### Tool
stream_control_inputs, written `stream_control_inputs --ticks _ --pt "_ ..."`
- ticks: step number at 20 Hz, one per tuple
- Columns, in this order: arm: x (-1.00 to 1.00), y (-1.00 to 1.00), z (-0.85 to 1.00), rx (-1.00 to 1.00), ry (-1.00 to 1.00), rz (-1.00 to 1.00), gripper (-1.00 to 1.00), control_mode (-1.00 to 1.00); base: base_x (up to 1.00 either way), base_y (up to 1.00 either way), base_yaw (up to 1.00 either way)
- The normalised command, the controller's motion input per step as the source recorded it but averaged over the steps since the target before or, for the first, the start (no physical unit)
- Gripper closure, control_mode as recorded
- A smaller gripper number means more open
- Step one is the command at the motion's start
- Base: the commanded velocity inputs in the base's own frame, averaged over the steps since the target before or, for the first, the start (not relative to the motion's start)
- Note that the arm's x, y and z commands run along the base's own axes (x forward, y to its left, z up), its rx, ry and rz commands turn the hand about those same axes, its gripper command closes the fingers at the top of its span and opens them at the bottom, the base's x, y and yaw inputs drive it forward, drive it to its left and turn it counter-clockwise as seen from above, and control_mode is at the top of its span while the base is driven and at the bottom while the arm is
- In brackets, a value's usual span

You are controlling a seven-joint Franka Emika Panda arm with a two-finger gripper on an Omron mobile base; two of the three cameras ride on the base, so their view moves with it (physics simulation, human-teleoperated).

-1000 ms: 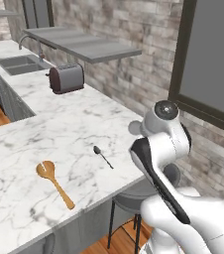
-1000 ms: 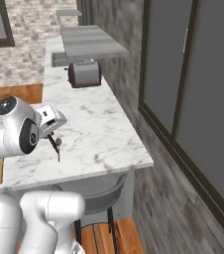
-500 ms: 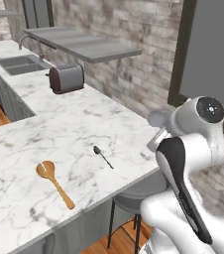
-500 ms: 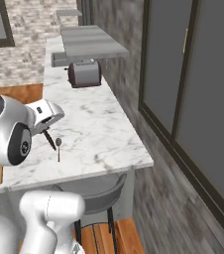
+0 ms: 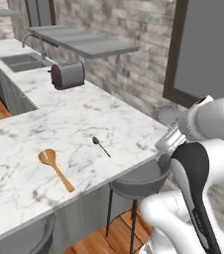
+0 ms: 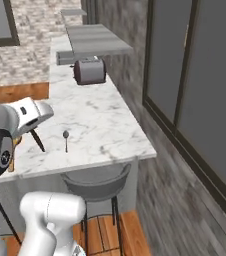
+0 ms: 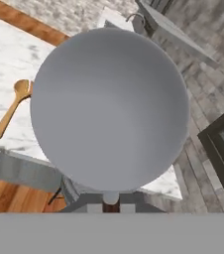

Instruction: Pick up the metallic utensils from the counter and place them in the open drawer. Make sure not to pick up any wooden utensils.

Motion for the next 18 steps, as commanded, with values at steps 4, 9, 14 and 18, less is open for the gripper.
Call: stream_control_inputs --ticks 4,9,14,18 --pt "0.00 0.00 0.00 0.00 0.00 0.00 1.00 1.00 -0.73 0.74 0.30" --pt "0.00 0.00 0.00 0.00 0.00 0.00 1.00 1.00 -0.28 0.98 0.55" --pt "0.00 0.00 0.00 0.00 0.00 0.00 1.00 1.00 0.00 0.71 0.82" --pt "0.00 0.00 0.00 0.00 0.00 0.00 1.00 1.00 0.00 0.40 0.93"
